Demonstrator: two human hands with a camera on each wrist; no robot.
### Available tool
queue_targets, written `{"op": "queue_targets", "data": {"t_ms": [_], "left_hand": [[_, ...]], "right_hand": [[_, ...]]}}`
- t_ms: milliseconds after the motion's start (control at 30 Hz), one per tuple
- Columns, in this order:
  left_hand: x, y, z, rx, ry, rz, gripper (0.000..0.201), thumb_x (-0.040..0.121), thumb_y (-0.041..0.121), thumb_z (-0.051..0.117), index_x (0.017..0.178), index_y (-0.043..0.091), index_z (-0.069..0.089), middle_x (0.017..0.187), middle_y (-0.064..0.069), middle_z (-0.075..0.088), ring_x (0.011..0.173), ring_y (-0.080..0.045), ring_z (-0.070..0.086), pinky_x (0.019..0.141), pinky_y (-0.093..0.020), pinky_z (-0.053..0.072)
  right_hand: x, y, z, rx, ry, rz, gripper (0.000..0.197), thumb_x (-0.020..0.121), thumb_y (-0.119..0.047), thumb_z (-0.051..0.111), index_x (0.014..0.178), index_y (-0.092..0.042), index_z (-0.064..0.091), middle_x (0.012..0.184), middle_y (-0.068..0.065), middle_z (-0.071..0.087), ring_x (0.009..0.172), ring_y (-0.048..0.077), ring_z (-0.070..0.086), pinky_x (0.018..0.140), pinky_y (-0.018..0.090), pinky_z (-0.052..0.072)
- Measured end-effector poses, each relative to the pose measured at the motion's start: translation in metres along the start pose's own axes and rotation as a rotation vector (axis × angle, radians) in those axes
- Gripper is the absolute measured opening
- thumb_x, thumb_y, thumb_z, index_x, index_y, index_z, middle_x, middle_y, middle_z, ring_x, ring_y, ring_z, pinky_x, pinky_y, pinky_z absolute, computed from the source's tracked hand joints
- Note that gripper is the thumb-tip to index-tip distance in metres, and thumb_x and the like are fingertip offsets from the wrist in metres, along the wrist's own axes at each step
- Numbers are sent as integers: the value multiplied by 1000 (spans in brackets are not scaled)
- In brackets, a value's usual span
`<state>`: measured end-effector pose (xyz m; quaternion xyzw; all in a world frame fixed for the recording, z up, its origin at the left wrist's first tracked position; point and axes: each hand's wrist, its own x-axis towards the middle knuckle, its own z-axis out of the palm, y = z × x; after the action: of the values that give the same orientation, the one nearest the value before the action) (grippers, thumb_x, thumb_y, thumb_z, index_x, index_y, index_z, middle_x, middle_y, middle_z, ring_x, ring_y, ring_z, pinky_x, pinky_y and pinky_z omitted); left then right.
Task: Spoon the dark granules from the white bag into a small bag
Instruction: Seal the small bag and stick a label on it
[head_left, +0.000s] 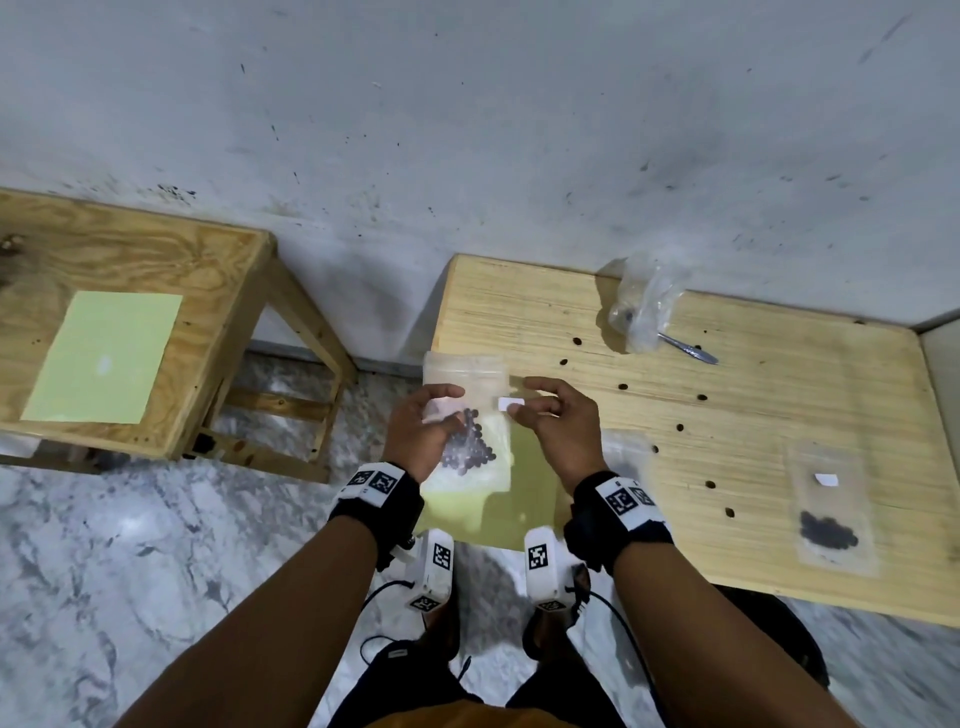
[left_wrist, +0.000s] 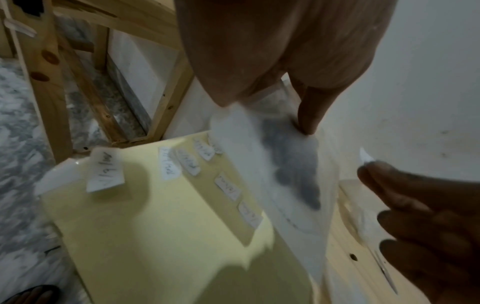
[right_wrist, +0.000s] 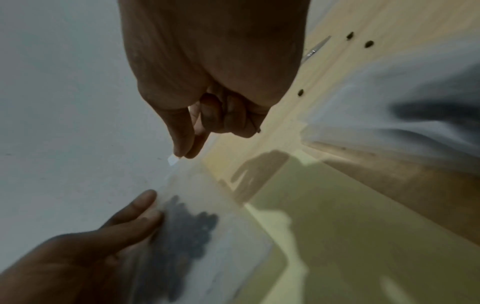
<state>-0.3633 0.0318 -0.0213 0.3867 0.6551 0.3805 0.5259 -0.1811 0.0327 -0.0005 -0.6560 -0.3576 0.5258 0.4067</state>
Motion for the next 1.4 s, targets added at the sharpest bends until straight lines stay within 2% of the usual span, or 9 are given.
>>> {"op": "queue_targets", "data": {"t_ms": [167,300,433,733,867,1000,1167,1300,1400], "left_hand": [[-10,9,18,27,-52,63,52,68,-14,67,104,24,67,103,0,67,91,-12,61,71,-25,54],[-18,18,31,39,-91,64,50,69,-17,64,108,14,65,89,3,64,69,3,55,56,-11,42],[-23,21,42,-5,-104,72,44,72,-18,62,107,8,64,91,4,63,64,11,54,57,-7,41],[-20,16,54,-77,-22,42,12,90,10,64,95,19,69,91,1,70,75,-7,61,70,-17,45],[-18,16,54,-38,-42,57,19,88,11,66,96,27,71,108,0,72,106,-16,64,85,-29,52],[-20,21,56,-40,-53,58,22,88,10,67,100,28,71,102,-5,74,96,-16,67,75,-19,48],[-21,20,57,-59,-39,57,20,86,8,68,94,26,73,93,-2,74,89,-17,64,81,-29,49],[-20,21,65,-46,-37,63,17,86,4,67,96,16,74,73,10,64,62,-1,49,66,-21,41],[-21,25,73,-79,-39,25,18,86,7,67,97,19,74,66,0,56,57,-10,43,61,-22,39]], "right_hand": [[-2,-11,3,-64,-31,-35,9,78,-7,82,82,-14,76,70,-4,71,66,3,65,64,9,47],[-3,-12,-1,-117,22,-66,8,76,-10,83,82,-12,77,74,-8,72,71,1,67,69,7,46],[-4,-10,-4,-122,56,-40,15,71,-7,86,79,-9,74,65,-4,63,61,9,59,65,22,52],[-7,-7,-12,-314,240,-87,44,63,-34,90,89,-24,56,94,-8,58,87,7,56,71,24,42],[-5,-1,-16,-170,219,-34,37,69,-31,87,81,-22,53,76,-7,58,69,10,55,69,27,45],[-5,0,-20,-174,215,-80,36,71,-22,86,79,-21,51,72,-9,54,58,2,47,62,23,40],[-7,3,-28,-127,95,-123,38,67,-12,88,82,-18,54,77,-7,51,67,4,46,64,22,40],[-7,9,-33,-140,116,-153,37,67,-14,88,81,-18,54,78,-10,54,69,7,49,66,26,41],[-12,9,-43,-110,127,-153,31,72,-18,85,83,-16,57,83,-9,59,78,6,55,71,28,45]]}}
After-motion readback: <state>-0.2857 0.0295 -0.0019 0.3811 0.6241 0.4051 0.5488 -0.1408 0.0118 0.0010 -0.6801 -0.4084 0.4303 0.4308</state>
